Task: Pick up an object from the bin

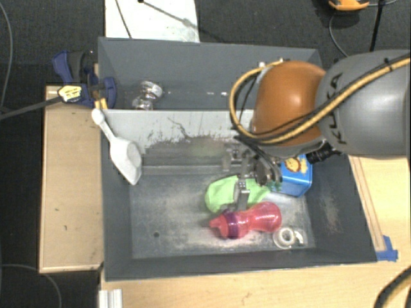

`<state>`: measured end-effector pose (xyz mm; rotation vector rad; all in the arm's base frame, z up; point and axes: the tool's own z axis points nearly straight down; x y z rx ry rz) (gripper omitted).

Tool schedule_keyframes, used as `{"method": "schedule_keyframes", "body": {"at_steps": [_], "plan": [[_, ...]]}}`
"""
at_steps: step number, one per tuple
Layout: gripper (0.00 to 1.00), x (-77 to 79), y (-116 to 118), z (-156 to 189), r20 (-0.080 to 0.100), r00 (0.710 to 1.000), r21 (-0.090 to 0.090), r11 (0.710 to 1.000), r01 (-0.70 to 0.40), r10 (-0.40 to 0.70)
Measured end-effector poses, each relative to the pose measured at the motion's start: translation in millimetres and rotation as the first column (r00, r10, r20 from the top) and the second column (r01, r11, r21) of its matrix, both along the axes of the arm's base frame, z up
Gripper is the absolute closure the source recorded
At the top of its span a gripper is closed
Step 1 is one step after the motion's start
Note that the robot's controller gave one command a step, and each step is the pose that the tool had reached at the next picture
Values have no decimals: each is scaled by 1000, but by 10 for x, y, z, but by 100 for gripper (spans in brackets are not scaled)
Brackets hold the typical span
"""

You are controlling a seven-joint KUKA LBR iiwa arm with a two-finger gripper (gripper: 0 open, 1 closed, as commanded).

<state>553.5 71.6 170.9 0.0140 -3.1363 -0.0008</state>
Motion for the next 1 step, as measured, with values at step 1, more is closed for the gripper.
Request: {"method": "schedule_keyframes", "body": {"at_steps": [1], "plan": [[0,15,-4,48,8,1000,1,1000,3,-3]]}}
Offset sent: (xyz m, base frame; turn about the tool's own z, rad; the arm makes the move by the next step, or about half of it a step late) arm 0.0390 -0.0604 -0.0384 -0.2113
